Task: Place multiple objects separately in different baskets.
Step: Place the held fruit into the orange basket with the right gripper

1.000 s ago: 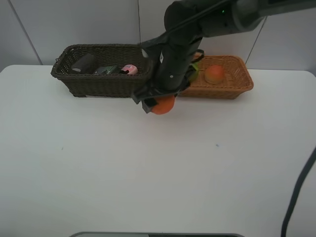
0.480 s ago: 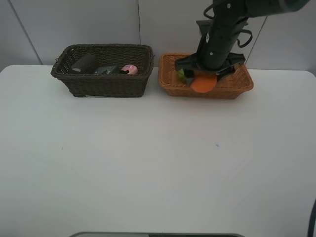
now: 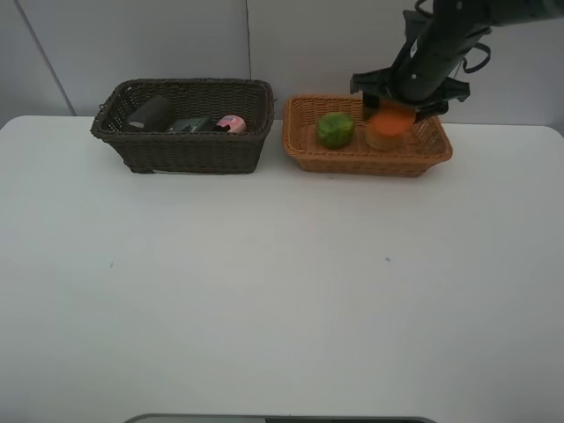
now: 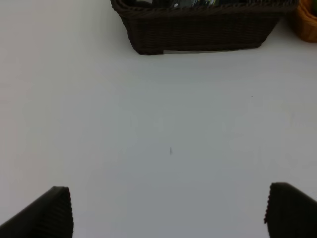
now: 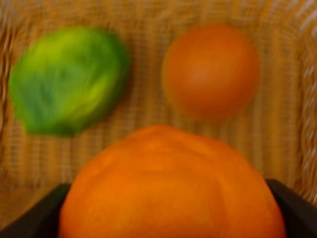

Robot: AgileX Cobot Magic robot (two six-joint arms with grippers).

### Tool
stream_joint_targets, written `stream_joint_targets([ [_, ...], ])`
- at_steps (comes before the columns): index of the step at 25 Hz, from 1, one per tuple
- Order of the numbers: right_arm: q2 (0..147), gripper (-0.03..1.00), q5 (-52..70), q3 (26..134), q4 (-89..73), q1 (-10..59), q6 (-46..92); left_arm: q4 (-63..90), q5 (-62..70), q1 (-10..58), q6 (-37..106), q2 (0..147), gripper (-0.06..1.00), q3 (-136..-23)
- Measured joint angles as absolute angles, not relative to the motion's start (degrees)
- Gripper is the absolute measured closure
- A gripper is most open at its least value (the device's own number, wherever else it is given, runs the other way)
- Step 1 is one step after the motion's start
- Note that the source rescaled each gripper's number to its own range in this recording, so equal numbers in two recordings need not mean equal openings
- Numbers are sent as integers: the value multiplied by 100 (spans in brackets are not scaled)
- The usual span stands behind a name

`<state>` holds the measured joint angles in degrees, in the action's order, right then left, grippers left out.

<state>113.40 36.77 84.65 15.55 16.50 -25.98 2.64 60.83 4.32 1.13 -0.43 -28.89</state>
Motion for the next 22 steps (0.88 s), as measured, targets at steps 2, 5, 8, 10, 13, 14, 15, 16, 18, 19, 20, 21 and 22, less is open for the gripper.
stream_joint_targets([
  [2,11408,31,3435,8465,1559,1539,-2598,264,6083,432,113,-43,-2,-2889],
  [5,11546,31,3235,8465,1590,1415,-2598,264,6083,432,113,-43,-2,-2889],
  [8,11661,31,3146,8465,1726,1299,-2598,264,6083,432,113,-43,-2,-2889],
  [10,11716,31,3132,8465,1816,1227,-2598,264,6083,432,113,-43,-2,-2889],
  [13,11800,31,3119,8465,1861,1140,-2598,264,6083,432,113,-43,-2,-2889],
  [14,11852,31,3119,8465,1861,1132,-2598,264,6083,432,113,-43,-2,-2889],
  [15,11886,31,3119,8465,1861,1132,-2598,264,6083,432,113,-43,-2,-2889],
  [16,11928,31,3119,8465,1855,1132,-2598,264,6083,432,113,-43,-2,-2889],
  [18,11981,31,3115,8465,1855,1132,-2598,264,6083,432,113,-43,-2,-2889],
  [19,11991,31,3115,8465,1855,1132,-2598,264,6083,432,113,-43,-2,-2889],
  [20,11988,31,3115,8465,1855,1132,-2598,264,6083,432,113,-43,-2,-2889],
  [21,11988,31,3115,8465,1855,1132,-2598,264,6083,432,113,-43,-2,-2889],
  [22,11988,31,3115,8465,1855,1132,-2598,264,6083,432,113,-43,-2,-2889],
])
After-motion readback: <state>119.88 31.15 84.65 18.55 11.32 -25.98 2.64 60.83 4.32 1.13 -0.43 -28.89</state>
